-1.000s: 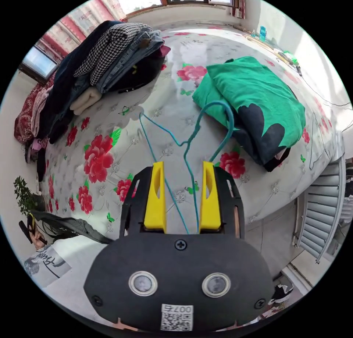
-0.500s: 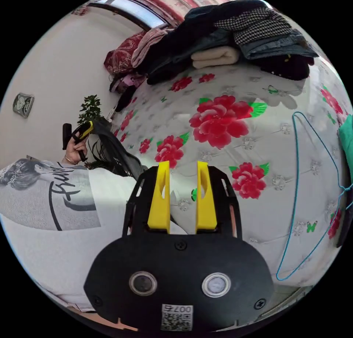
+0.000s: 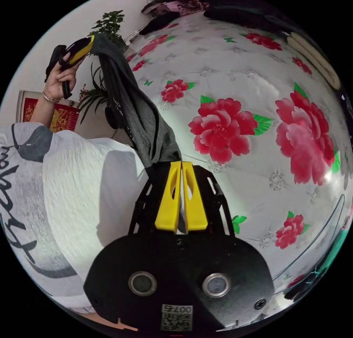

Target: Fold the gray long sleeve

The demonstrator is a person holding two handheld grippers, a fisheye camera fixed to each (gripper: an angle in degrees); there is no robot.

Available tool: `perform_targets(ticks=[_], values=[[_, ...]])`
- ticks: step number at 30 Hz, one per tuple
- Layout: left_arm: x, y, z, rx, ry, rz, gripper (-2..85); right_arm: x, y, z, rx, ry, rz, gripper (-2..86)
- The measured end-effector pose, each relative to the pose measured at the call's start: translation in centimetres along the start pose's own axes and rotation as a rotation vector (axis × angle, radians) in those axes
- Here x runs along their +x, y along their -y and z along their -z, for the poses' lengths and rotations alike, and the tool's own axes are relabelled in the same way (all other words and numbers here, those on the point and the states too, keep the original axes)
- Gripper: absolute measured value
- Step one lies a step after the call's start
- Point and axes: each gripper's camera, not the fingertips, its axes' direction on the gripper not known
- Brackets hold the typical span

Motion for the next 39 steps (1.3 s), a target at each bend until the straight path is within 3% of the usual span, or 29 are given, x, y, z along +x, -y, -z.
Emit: perform_targets(ticks=[4,7,14,19,27,29,31,33,37,39], values=[[-0.9,2.4,0.5,-0.03,0.006,-0.052,-0.9,1.3,-0.4,7.5,0.222,-0.077,-0.153,-0.1],[-1.5,6.1,1.6,0.063,-0.068,-0.085,-0.8,0.8,0.2,13.4,0.381,-0.187,-0.178,-0.1],[-0.9,22.2,-0.1,0.205,-0.02,-0.216,4.9,1.0,8.1,26.0,0.713,-0.582,-0.398,0.1],[-3.9,21.0,-3.3,0.188,0.135,-0.165,8.4,2.9,9.2,22.1,0.584,-0.496,-0.507,1.6],[-8.7,-0.1,-15.8,-0.362,0.182,-0.014,9.1,4.9,1.2,0.8,-0.011,-0.356,-0.661,4.8],[-8.6,-2.1,-17.3,-0.406,0.236,0.002,5.7,3.8,0.9,0.5,0.047,-0.431,-0.627,3.9],[-8.0,-2.4,-17.6,-0.4,0.336,-0.045,0.5,4.2,1.7,0.1,-0.026,-0.437,-0.633,2.6],[-8.9,-1.2,-18.2,-0.478,0.299,-0.097,-0.5,5.5,2.4,1.9,-0.03,-0.456,-0.666,1.6],[-12.3,2.1,-14.2,-0.456,0.442,-0.048,-0.8,7.8,-0.6,9.7,0.268,-0.584,-0.875,1.4],[-14.4,4.5,-8.2,-0.312,0.556,0.043,-0.7,9.0,-3.9,14.0,0.43,-0.575,-0.998,1.8]])
